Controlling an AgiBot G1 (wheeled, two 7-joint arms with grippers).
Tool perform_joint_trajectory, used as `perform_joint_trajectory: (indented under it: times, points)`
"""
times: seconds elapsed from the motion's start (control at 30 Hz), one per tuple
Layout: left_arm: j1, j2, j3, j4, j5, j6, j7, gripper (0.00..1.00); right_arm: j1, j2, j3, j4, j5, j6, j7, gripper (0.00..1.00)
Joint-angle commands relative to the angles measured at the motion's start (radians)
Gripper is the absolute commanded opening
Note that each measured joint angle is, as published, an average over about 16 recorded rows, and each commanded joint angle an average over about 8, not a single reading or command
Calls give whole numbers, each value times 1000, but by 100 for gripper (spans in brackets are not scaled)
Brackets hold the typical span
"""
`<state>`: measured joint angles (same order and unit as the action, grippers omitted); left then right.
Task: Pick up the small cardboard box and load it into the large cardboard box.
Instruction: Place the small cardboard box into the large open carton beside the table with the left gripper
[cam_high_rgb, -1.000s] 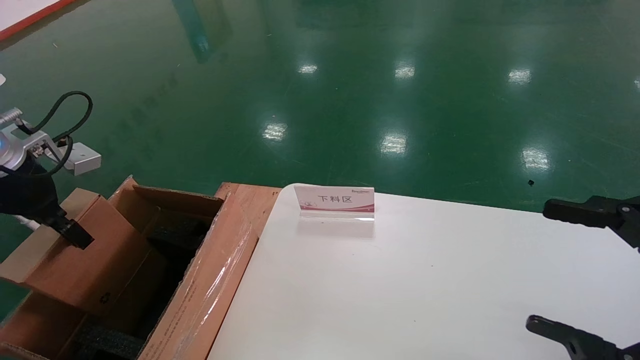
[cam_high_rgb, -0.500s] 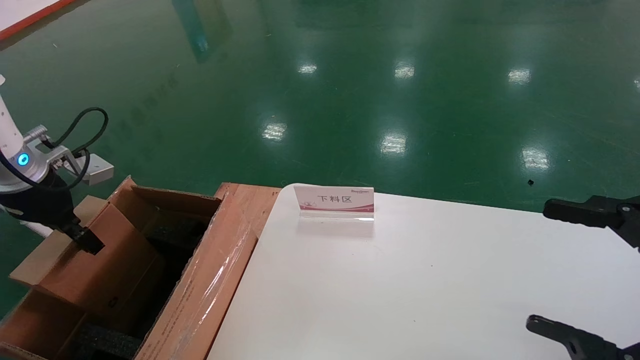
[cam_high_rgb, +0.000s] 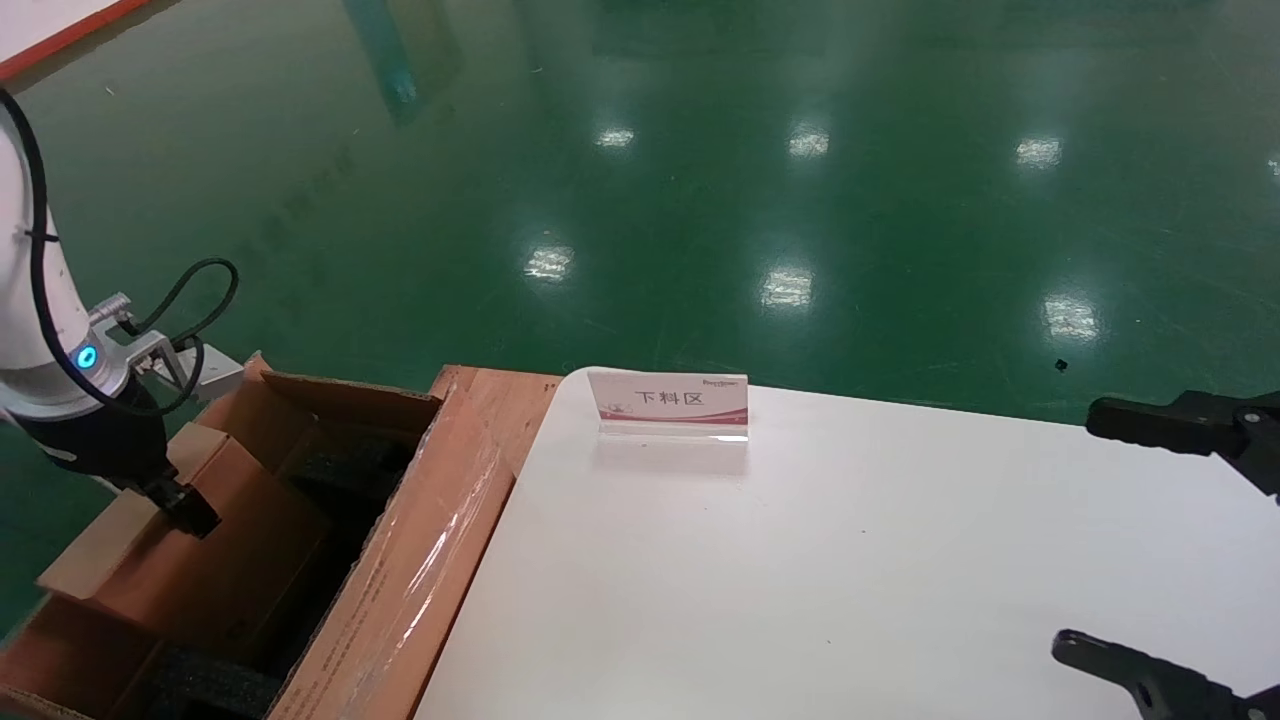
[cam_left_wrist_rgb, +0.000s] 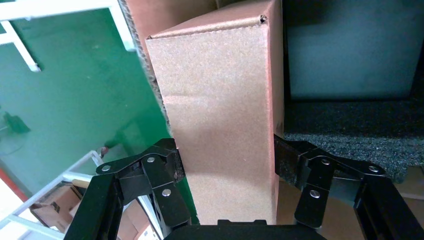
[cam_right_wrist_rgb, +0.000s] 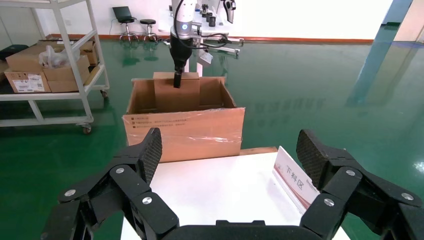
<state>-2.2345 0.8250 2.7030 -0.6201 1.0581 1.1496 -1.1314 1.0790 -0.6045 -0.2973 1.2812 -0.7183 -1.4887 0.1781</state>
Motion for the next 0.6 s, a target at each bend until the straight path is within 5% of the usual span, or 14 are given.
perform_joint_trajectory:
  times: [0.03, 0.13, 0.33, 0.4, 0.6]
  points:
    - [22, 4, -4, 16, -9, 3, 5, 0, 0, 0, 0, 0, 0, 0, 0, 100]
    - [45, 11, -9, 38, -19, 11, 14, 9, 0, 0, 0, 0, 0, 0, 0, 100]
    - [74, 21, -17, 70, -31, 18, 27, 84, 0, 0, 0, 0, 0, 0, 0, 100]
    - [78, 22, -18, 74, -33, 19, 28, 100, 0, 0, 0, 0, 0, 0, 0, 100]
    - [74, 21, -17, 70, -33, 20, 27, 100, 0, 0, 0, 0, 0, 0, 0, 100]
